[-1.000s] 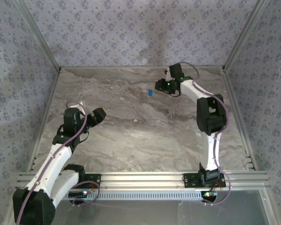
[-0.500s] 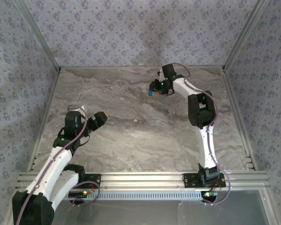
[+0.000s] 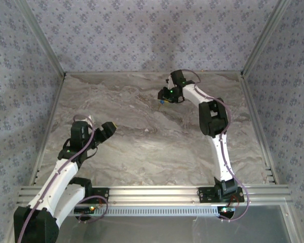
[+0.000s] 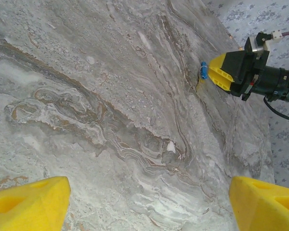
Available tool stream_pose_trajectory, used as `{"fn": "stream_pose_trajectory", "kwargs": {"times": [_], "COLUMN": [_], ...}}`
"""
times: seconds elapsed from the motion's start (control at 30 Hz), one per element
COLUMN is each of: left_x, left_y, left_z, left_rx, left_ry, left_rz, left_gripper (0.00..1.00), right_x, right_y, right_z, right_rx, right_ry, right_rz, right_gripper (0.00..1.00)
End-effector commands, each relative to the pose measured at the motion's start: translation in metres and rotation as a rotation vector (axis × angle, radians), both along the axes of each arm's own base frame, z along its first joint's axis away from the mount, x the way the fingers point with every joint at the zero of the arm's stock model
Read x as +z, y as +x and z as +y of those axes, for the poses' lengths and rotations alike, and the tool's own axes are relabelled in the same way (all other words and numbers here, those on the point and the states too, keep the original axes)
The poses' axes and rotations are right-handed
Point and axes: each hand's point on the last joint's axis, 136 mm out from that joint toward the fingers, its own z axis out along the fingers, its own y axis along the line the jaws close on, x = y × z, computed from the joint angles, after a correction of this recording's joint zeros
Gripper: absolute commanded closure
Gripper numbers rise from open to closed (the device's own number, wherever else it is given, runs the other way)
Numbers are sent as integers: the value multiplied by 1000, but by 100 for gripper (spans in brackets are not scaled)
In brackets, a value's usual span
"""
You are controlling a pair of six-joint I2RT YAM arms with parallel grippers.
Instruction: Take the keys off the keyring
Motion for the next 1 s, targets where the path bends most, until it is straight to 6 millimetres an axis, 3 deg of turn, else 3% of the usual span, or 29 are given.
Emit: {"fn": "stream_pose_trajectory", "kwargs": {"times": [0.0,0.37,0.53,0.8,0.97], "left_x": [2,2,3,4,9], "left_y": [-2,-9,-9,-10,-10], "left_z": [0,5,5,5,4], "left_rx": [2,25,28,30,27], "left_ry": [-6,0,-6,-11,-16], "left_rz": [-18,-26,-27,-30,-42], "left_gripper": [14,14,14,14,14], "right_x": [-7,-9,-8,17,38], "right_y": [-5,-11,-14,-20,-26], "right_z": [6,10,8,1,-3], "right_rx": [24,48,52,64,63], "right_ry": [1,-42,-65,-102,-104], "right_rz": [28,20,15,-43,-84], "right_gripper": [70,79,87,98,100]}}
